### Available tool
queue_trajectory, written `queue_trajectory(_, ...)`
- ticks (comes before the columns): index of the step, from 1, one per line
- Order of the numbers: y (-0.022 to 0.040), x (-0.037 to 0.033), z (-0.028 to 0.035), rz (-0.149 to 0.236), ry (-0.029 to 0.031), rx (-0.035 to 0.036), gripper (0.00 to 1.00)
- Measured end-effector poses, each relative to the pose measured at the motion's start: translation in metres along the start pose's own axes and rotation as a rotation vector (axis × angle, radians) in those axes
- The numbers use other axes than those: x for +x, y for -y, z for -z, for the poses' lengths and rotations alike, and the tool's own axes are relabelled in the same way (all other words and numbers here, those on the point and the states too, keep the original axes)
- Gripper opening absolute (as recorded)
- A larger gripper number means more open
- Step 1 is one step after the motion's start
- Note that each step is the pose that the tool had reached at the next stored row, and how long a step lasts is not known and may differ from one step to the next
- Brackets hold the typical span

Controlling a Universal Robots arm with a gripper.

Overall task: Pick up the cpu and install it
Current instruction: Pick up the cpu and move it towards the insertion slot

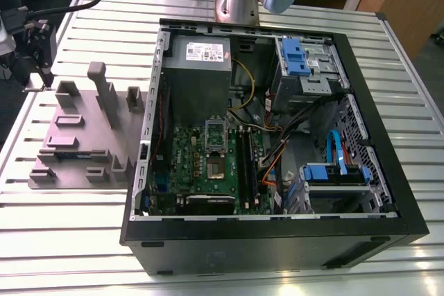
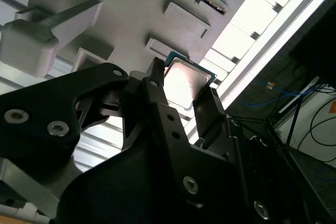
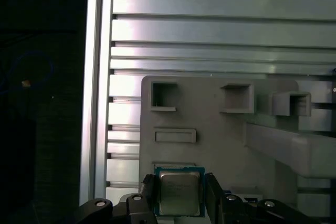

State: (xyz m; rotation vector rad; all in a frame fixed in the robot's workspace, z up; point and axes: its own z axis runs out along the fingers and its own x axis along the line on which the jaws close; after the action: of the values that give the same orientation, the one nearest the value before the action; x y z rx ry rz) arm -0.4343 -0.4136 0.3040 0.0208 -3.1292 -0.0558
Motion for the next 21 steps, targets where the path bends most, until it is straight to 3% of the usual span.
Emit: queue_trajectory(21,-0.0003,0.0001,0.0065,0.0,-0.0001,0.0014,0.47)
